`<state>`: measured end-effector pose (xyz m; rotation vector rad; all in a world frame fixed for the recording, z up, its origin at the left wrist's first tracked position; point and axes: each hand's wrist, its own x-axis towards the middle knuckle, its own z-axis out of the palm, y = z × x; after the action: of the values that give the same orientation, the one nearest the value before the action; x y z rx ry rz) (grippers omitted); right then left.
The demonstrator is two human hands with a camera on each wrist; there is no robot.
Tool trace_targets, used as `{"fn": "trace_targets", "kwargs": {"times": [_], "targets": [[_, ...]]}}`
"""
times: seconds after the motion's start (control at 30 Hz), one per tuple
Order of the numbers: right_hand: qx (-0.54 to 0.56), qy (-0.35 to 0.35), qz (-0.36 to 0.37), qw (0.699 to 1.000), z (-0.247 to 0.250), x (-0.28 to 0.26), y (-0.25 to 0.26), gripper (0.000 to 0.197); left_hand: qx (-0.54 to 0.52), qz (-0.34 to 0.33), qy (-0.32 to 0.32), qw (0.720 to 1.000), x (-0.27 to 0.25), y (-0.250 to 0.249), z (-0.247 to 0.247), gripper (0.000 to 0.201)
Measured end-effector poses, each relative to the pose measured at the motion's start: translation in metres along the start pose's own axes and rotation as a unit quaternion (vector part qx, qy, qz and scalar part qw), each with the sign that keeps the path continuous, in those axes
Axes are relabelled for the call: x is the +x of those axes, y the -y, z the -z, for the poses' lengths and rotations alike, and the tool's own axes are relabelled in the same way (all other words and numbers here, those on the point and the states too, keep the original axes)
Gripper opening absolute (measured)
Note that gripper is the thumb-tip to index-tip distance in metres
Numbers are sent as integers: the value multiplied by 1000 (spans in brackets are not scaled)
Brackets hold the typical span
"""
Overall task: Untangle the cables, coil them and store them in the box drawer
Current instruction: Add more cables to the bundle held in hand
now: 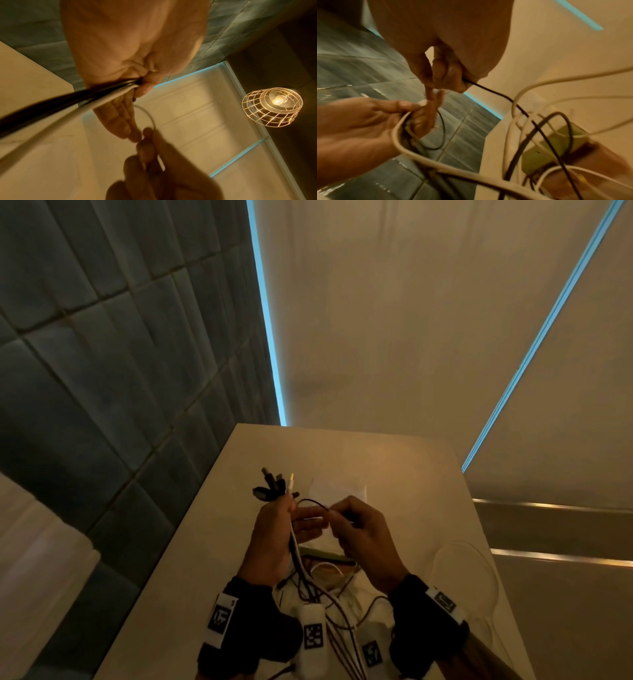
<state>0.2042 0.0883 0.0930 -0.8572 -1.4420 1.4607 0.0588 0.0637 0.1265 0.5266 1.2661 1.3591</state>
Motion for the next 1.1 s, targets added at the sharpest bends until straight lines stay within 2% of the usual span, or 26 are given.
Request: {"fn": "trace_targets", "kwargs": {"times": [0.07, 0.17, 0.27, 0.53, 0.8, 1.03, 1.1], "targets": [[-1, 42, 17, 999, -8, -2, 8, 14, -48, 2, 30, 998, -4, -4, -6, 34], [-10, 57, -10, 998, -9, -7, 0, 17, -127, -10, 70, 989, -8, -11, -12, 39], [-11, 51, -49, 997, -1, -10, -20, 24, -136, -42, 85, 986, -5, -11, -10, 33], [-151, 32, -81, 985, 26, -17, -104, 27, -136, -68, 118, 981, -3, -9, -5, 34], [-237, 24, -128, 963, 40, -36, -149, 25, -131, -96, 81, 983, -8, -23, 2, 33], [-319, 48, -133, 937, 52, -39, -147, 45, -140, -93, 52, 984, -9, -26, 10, 33], [-318, 16, -149, 936, 51, -35, -137, 43, -123, -82, 47, 988, -9, -26, 10, 33]]}}
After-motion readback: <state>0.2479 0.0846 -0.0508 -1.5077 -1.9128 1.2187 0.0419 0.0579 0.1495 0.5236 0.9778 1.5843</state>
